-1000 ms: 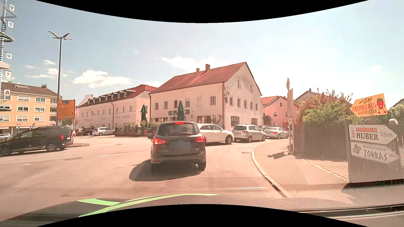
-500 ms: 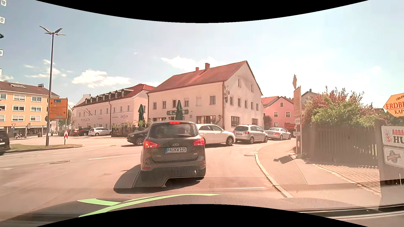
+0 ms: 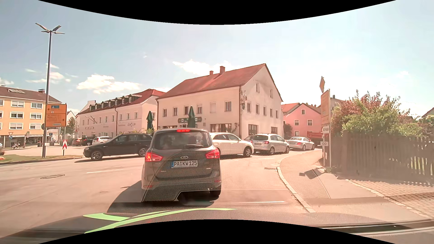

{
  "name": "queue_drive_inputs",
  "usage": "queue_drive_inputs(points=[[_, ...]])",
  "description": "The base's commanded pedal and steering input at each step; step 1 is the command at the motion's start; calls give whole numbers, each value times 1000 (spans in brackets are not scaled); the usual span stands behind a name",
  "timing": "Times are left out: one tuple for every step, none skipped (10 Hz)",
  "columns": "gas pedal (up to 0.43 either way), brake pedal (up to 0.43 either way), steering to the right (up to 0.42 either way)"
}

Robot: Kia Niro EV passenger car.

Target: Follow the waypoints while adhering to traffic rules and regulations

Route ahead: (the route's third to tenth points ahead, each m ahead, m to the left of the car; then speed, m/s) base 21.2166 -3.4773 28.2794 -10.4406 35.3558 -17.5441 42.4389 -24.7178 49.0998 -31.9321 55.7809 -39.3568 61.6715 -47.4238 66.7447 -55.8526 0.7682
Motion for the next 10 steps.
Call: queue_drive_inputs(points=[[0,207,24],[0,207,24],[0,207,24],[0,207,24],[0,207,25],[0,207,26],[0,207,26],[0,207,27],[0,207,26],[0,207,27]])
